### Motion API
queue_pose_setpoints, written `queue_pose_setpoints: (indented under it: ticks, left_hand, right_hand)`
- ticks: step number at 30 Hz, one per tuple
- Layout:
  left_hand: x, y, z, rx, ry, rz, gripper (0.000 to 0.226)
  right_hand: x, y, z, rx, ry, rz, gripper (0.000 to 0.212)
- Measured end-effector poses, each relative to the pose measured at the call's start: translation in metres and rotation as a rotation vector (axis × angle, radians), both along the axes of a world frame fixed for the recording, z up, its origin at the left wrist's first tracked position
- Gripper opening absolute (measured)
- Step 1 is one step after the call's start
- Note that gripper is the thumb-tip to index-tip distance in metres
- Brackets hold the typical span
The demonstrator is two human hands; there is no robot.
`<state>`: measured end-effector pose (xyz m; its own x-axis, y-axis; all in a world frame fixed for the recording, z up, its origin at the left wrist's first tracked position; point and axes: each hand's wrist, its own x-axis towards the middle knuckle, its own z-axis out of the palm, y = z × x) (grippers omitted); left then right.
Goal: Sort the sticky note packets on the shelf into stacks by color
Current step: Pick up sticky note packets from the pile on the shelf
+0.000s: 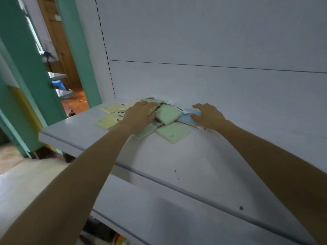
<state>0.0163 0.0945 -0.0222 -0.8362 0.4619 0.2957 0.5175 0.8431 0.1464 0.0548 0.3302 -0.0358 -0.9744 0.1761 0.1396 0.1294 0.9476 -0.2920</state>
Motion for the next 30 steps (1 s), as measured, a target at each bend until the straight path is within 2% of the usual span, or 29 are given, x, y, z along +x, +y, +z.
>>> queue_pose_setpoints:
  ticks: [2, 6, 11, 15, 17, 20, 22, 25, 27, 30]
  left_hand:
    - [-0.017, 0.012, -0.001, -0.04, -0.019, -0.033, 0.045]
    - [-0.042, 0.031, -0.002, -0.139, -0.027, -0.041, 0.062]
    - [-0.049, 0.039, 0.006, -0.118, -0.117, -0.11, 0.069]
    - [-0.054, 0.039, 0.005, 0.056, -0.235, -0.177, 0.077]
    - [-0.056, 0.04, 0.006, 0.135, -0.311, -0.243, 0.08]
    - [-0.059, 0.039, 0.008, 0.177, -0.39, -0.343, 0.073]
    - [-0.059, 0.039, 0.01, 0.235, -0.401, -0.368, 0.061]
    - [-0.058, 0.044, 0.011, 0.344, -0.364, -0.394, 0.052]
    - [-0.056, 0.047, 0.011, 0.442, -0.355, -0.399, 0.052]
    - [-0.056, 0.053, 0.011, 0.628, -0.38, -0.381, 0.052]
  right_hand:
    - [-0.013, 0.004, 0.0, -0.016, -0.079, -0.044, 0.069]
    - [-0.026, 0.009, 0.001, -0.161, -0.197, -0.106, 0.077]
    - [-0.022, 0.014, 0.003, -0.08, -0.211, -0.252, 0.079]
    - [-0.008, 0.015, 0.007, -0.217, -0.141, -0.249, 0.072]
    - [-0.003, 0.015, 0.007, -0.305, -0.08, -0.207, 0.075]
    - [0.005, 0.014, 0.003, -0.261, -0.021, -0.207, 0.077]
    - [0.01, 0.012, 0.0, -0.161, 0.055, -0.345, 0.075]
    - [0.012, 0.008, -0.005, -0.083, -0.052, -0.544, 0.08]
    - [0.009, 0.005, -0.01, -0.088, -0.189, -0.528, 0.084]
    - [0.007, 0.003, -0.01, -0.157, -0.169, -0.409, 0.058]
